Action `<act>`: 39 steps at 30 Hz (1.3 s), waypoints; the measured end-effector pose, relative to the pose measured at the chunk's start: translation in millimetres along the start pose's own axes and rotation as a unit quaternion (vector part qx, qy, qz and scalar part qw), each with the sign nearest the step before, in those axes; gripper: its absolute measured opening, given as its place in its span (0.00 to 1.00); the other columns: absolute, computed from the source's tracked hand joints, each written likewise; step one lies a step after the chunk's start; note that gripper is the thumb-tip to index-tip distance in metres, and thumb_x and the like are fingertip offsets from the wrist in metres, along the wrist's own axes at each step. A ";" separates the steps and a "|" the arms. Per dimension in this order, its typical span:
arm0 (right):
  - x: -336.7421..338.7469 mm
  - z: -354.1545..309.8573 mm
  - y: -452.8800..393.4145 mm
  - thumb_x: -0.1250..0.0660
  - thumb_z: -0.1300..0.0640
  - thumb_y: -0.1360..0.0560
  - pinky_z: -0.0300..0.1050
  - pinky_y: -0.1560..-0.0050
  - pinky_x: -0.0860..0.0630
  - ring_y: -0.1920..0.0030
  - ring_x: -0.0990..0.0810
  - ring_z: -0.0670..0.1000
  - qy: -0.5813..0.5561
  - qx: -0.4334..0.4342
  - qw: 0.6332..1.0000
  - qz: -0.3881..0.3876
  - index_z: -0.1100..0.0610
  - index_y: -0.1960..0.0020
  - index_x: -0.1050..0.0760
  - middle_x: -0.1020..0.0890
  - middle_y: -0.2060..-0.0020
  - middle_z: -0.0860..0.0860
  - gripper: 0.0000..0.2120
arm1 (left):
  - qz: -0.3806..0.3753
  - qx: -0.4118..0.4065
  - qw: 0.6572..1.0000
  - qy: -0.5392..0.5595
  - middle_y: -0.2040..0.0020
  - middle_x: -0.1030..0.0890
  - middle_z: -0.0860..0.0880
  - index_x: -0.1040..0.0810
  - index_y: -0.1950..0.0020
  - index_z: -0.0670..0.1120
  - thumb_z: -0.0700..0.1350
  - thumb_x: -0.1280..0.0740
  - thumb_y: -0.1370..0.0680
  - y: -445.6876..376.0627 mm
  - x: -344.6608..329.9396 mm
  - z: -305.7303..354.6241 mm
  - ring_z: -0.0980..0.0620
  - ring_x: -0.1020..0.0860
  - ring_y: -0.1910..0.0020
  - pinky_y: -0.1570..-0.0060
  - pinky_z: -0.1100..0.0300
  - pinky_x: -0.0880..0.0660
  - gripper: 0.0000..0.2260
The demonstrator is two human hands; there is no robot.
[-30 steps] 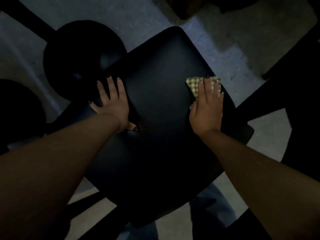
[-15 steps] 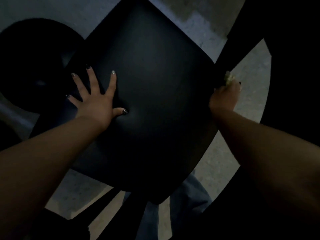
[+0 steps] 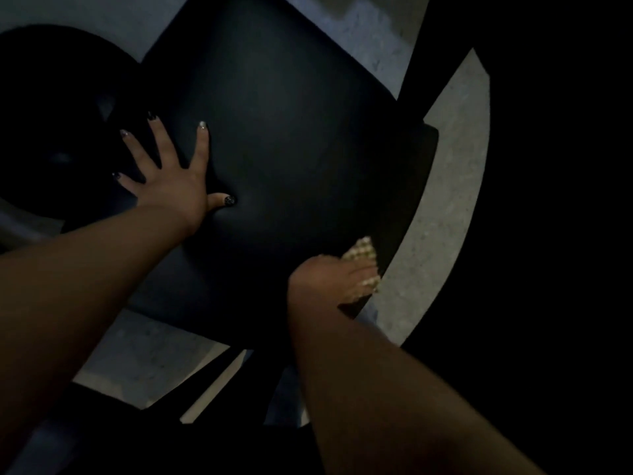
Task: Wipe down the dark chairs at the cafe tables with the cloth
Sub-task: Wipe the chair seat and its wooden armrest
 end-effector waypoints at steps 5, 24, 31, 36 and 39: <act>1.9 1.1 -8.7 0.46 0.61 0.20 0.45 0.30 0.65 0.24 0.53 0.59 0.013 0.058 0.998 -0.015 0.64 0.24 0.51 0.49 0.23 0.59 0.27 | 0.006 0.004 1.000 -0.004 0.25 0.72 0.42 0.69 0.25 0.63 0.67 0.35 0.29 -2.8 -6.1 -3.0 0.30 0.67 0.27 0.36 0.23 0.48 0.48; -22.0 -122.9 26.6 0.41 0.64 0.24 0.60 0.26 0.53 0.26 0.46 0.67 0.163 0.701 0.681 -0.135 0.66 0.26 0.43 0.41 0.26 0.63 0.28 | 0.034 -0.007 0.999 -0.013 0.24 0.71 0.40 0.69 0.25 0.62 0.67 0.35 0.29 -4.0 -8.7 -3.0 0.28 0.66 0.27 0.38 0.22 0.47 0.48; 33.3 -194.8 -113.9 0.48 0.57 0.23 0.55 0.29 0.38 0.32 0.33 0.60 0.102 0.519 0.848 0.017 0.64 0.31 0.34 0.31 0.33 0.62 0.22 | 0.037 -0.007 0.999 -0.023 0.25 0.71 0.39 0.70 0.25 0.60 0.67 0.36 0.29 -2.1 -8.9 -2.2 0.27 0.66 0.27 0.37 0.22 0.45 0.48; 6.3 -181.7 -80.5 0.47 0.63 0.22 0.58 0.25 0.54 0.27 0.44 0.67 0.129 0.507 0.851 0.047 0.69 0.26 0.44 0.40 0.28 0.67 0.25 | 0.036 -0.012 0.999 -0.018 0.25 0.71 0.38 0.70 0.24 0.60 0.67 0.37 0.28 -0.6 -7.5 -0.1 0.27 0.66 0.27 0.37 0.23 0.46 0.48; -21.2 -160.6 -11.9 0.46 0.65 0.22 0.50 0.24 0.53 0.24 0.48 0.60 0.120 0.619 0.774 -0.066 0.66 0.25 0.45 0.43 0.25 0.63 0.26 | 0.035 -0.010 0.999 -0.024 0.25 0.72 0.38 0.70 0.25 0.60 0.67 0.37 0.28 -1.5 -7.9 -0.1 0.27 0.66 0.27 0.37 0.23 0.45 0.47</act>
Point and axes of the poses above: each hand's wrist, its own y-axis away from the middle knuckle, its own x-axis out of the back of the hand, z = x × y, the point moved 8 cm from there along -y, towards the middle knuckle
